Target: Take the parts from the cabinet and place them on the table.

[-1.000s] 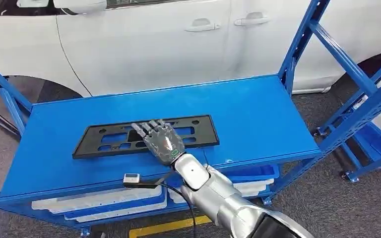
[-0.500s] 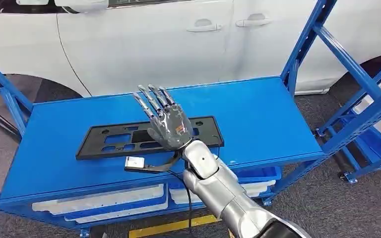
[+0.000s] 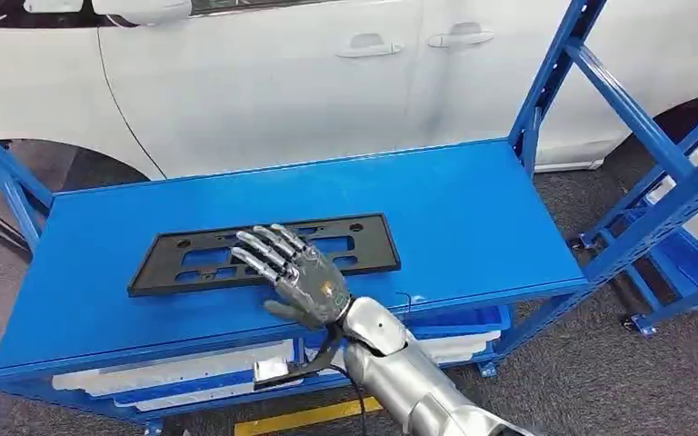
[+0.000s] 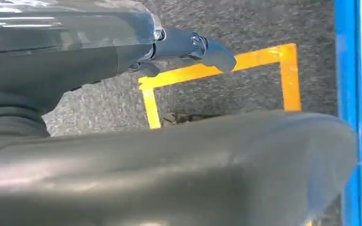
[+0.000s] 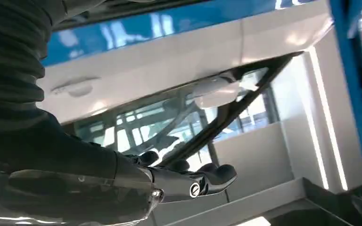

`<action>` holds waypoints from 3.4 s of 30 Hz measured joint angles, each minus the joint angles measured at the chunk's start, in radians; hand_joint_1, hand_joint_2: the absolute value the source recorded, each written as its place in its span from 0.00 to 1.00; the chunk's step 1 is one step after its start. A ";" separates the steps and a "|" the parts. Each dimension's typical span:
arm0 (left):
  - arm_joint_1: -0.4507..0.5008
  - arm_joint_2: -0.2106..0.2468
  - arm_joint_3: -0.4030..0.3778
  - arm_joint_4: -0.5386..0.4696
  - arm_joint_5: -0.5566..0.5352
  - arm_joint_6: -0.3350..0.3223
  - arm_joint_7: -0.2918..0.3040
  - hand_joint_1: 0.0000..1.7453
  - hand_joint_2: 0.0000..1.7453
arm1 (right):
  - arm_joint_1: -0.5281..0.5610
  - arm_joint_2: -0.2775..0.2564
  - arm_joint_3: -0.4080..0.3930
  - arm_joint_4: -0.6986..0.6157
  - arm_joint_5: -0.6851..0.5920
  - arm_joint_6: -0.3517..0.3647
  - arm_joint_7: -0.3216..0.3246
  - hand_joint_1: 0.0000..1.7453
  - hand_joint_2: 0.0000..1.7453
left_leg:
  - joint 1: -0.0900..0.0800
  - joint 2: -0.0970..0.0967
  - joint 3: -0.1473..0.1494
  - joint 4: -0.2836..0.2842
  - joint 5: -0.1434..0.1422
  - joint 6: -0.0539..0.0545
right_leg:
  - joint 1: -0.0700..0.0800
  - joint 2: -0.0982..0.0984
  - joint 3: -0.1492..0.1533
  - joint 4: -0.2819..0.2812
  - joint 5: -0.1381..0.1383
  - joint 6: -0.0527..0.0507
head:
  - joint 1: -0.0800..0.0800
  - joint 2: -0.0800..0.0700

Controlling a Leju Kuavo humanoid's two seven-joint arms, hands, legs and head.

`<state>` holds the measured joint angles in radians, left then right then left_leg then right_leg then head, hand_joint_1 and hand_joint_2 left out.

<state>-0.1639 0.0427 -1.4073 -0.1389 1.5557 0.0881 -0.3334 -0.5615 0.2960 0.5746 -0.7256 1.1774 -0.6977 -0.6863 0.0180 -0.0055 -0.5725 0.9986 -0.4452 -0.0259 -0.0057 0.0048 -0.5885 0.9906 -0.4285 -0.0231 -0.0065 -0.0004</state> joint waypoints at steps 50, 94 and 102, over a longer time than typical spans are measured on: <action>0.012 0.008 0.012 0.000 -0.029 0.032 -0.006 0.00 0.00 | -0.072 -0.024 0.448 0.151 0.371 -0.001 0.654 0.00 1.00 | -0.002 0.002 -0.008 -0.005 0.017 0.041 | 0.003 -0.001 -0.127 0.311 -0.174 0.039 | 0.000 0.000; 0.000 0.024 0.006 0.001 -0.011 0.022 -0.010 0.00 0.00 | -0.232 0.026 0.384 0.437 0.367 0.038 0.826 0.00 1.00 | -0.011 0.000 -0.029 0.057 -0.030 0.004 | 0.002 -0.003 0.016 -0.010 0.000 -0.008 | 0.000 0.000; 0.005 0.029 0.000 0.002 -0.007 0.017 -0.011 0.00 0.00 | -0.245 0.014 0.369 0.449 0.366 0.074 0.848 0.00 1.00 | 0.008 0.002 -0.012 0.033 0.023 -0.017 | -0.001 -0.001 0.015 0.004 -0.009 0.004 | 0.000 0.000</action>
<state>-0.1587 0.0721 -1.4069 -0.1373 1.5488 0.1053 -0.3441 -0.8064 0.3097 0.9438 -0.2766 1.5438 -0.6237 0.1614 0.0256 -0.0032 -0.5843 1.0312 -0.4222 -0.0430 -0.0064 0.0033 -0.5731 0.9948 -0.4379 -0.0190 -0.0069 -0.0004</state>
